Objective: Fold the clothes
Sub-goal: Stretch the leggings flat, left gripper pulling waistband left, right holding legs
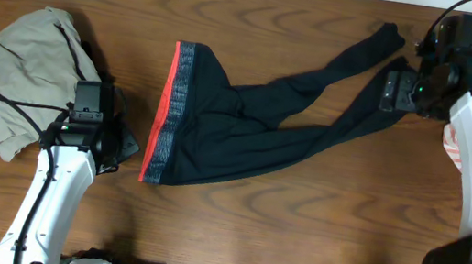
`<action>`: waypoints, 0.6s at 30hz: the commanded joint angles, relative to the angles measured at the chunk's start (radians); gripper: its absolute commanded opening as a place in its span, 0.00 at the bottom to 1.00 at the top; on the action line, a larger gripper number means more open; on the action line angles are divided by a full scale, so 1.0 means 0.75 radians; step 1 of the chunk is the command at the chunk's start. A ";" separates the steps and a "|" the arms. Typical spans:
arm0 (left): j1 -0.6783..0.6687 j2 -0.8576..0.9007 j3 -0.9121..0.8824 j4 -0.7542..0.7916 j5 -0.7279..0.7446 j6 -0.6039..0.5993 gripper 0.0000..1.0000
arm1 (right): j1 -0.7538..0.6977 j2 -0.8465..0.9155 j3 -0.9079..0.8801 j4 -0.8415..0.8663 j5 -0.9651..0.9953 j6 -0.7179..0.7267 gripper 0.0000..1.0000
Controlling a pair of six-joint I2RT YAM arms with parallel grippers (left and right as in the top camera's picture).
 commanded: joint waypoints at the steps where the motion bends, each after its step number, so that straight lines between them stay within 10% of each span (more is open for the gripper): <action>1: -0.003 0.005 -0.005 0.012 0.142 0.022 0.06 | -0.002 0.083 0.000 0.030 -0.043 0.017 0.92; 18: -0.216 0.025 -0.032 0.130 0.141 0.076 0.06 | 0.002 0.413 0.000 0.399 -0.109 0.017 0.83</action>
